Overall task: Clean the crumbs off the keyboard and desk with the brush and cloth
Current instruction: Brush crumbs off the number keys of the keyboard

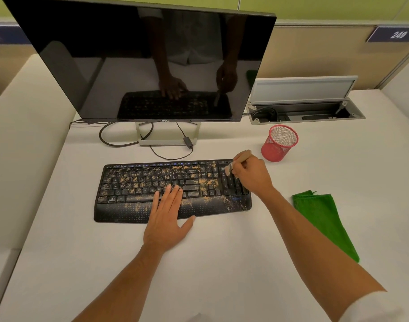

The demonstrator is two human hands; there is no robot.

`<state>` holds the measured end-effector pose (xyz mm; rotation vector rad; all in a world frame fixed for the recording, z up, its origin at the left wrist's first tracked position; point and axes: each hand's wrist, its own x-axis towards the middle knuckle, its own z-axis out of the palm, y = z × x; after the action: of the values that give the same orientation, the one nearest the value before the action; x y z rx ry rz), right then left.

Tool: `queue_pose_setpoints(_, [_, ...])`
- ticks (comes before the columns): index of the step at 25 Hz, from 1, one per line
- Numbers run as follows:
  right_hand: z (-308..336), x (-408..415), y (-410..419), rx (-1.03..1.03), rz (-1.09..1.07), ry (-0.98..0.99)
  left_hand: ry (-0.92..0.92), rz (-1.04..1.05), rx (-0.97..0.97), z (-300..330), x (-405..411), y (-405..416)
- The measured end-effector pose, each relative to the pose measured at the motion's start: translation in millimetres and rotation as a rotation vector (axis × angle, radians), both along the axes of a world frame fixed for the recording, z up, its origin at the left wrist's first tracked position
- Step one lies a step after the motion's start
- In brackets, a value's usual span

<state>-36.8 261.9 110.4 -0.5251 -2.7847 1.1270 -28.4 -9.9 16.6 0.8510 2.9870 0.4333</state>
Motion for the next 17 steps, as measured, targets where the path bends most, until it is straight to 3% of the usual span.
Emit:
queue_pose_setpoints(10, [-6.5, -12.8, -6.1, -0.001, 0.068, -0.144, -0.009, 0.002, -0.013, -0.2, 0.1, -0.1])
queue_pose_setpoints(17, [-7.6, -23.7, -5.5, 0.039, -0.001, -0.026, -0.007, 0.004, -0.017, 0.5, 0.3, 0.3])
